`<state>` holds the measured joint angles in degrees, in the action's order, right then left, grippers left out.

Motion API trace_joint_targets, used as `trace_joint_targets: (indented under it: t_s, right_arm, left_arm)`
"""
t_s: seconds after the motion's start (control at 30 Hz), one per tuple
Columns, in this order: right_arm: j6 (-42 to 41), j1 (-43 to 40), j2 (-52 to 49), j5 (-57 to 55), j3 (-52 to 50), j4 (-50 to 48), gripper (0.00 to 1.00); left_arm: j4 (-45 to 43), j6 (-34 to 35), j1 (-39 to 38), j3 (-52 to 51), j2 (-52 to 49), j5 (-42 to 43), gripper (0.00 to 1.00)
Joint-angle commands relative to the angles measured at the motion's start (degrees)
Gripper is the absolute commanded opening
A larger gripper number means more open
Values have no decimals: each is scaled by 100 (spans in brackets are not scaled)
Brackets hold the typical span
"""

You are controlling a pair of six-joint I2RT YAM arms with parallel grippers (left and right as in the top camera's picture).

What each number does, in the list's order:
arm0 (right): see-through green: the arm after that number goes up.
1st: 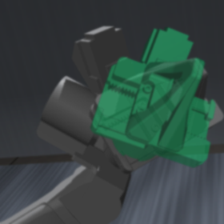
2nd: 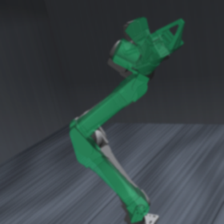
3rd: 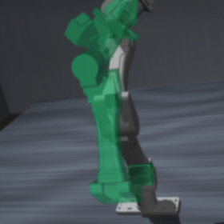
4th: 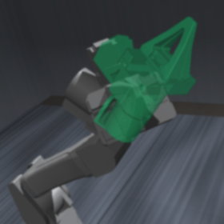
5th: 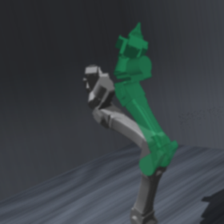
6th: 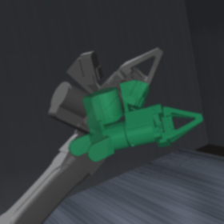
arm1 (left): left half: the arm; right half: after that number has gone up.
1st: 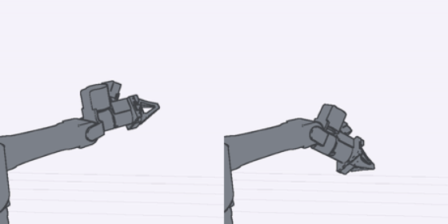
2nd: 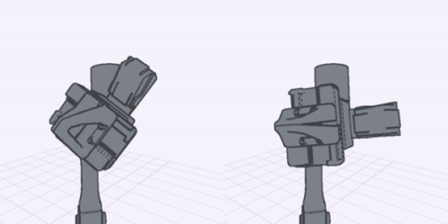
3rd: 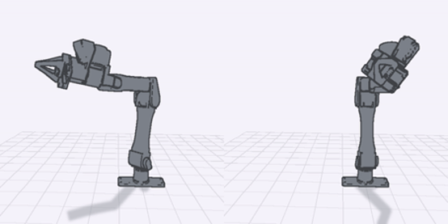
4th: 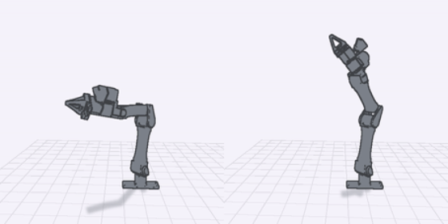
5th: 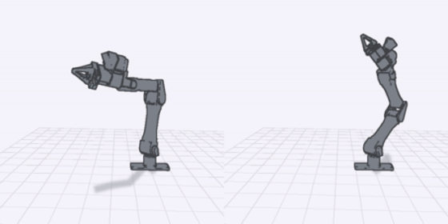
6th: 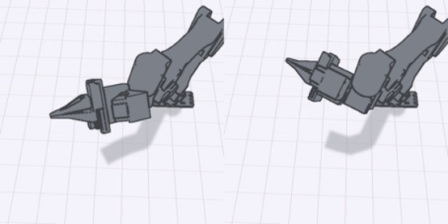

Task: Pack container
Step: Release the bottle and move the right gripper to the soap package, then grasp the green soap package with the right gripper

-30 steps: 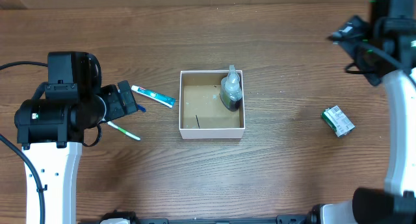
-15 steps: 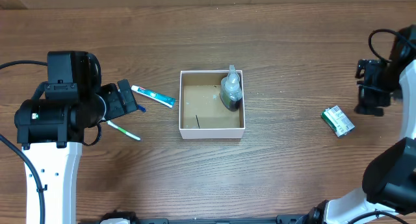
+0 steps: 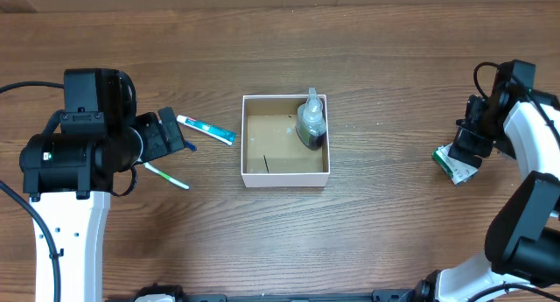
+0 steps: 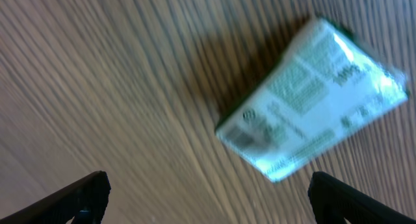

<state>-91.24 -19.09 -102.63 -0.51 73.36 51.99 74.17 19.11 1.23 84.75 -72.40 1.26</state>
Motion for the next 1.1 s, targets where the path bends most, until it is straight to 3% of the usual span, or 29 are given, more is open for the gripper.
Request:
trace_joint_targets:
  t_s: [0.0,0.4,0.7,0.9,1.07]
  right_arm:
    - [-72,9,28,-605,-168,-173,100]
    - [-72,9,26,-828,-949,-1169,100]
    - [-9,13,26,-807,-1117,-1237,100]
    - [1027,11,107,-890,-885,-1679,93]
    - [1497,24,498,-1021,-295,-1091,100]
  left_arm:
    - [-7,-90,24,129,-24,-61,100]
    - [-9,-92,24,129,-24,-61,100]
    - [-9,-92,24,129,-24,-61,100]
    - [-9,-92,24,129,-24,-63,100]
    - [-26,-92,24,129,-24,-61,100]
